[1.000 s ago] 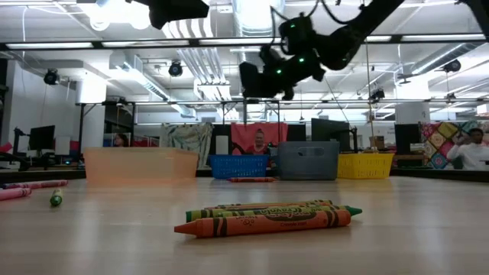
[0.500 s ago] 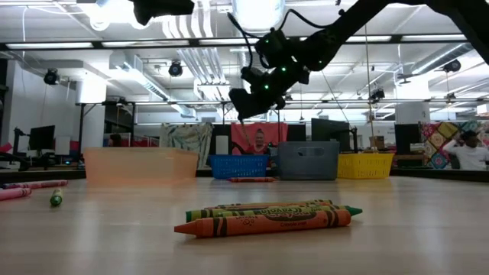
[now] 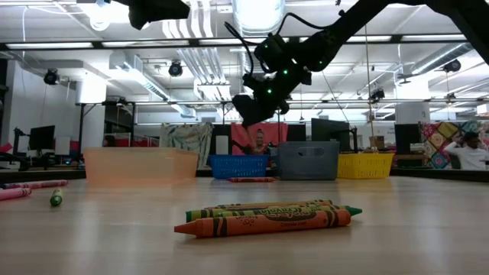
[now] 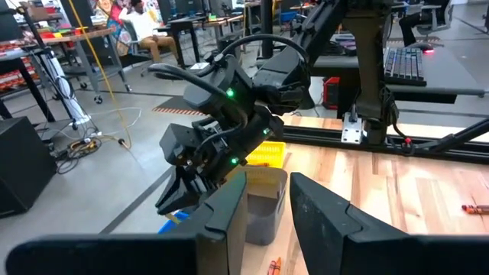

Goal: Sort crayons
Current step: Put the green crayon into the blue bin, then put the orange crayon into the yellow bin

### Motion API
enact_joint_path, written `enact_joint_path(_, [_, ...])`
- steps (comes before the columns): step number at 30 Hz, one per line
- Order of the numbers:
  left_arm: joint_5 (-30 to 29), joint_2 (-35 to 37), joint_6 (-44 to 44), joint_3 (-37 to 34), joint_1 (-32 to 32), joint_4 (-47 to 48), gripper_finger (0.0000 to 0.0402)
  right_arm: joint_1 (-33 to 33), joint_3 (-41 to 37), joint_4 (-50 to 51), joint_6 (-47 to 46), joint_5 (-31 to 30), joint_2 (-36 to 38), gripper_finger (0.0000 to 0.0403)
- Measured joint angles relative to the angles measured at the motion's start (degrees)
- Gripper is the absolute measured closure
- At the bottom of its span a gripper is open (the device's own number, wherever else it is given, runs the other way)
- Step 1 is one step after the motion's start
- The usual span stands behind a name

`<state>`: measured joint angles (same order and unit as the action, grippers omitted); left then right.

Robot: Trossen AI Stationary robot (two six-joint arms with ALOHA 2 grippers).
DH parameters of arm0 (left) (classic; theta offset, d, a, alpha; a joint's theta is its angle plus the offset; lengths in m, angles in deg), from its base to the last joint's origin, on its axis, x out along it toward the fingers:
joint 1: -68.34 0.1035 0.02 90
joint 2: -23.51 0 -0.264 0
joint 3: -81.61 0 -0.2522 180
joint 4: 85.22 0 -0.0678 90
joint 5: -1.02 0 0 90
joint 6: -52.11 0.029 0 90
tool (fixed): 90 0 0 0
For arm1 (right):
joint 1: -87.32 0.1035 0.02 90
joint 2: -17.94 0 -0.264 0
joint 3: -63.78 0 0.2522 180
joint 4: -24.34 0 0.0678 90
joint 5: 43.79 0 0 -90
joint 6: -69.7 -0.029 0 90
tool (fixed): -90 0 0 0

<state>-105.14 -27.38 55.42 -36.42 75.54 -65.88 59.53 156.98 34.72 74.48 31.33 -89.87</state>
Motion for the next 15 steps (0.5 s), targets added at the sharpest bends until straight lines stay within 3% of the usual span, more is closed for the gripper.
enact_joint_path(8, [0.0,0.0,-0.3,0.0,0.0,0.0,0.0318,0.0,0.0,0.0,-0.4,0.1,0.0,0.0307])
enact_joint_path(15, [0.0,0.0,-1.4,0.0,0.0,0.5,0.0318,0.2,0.0,0.2,-0.4,0.1,1.1,0.0286])
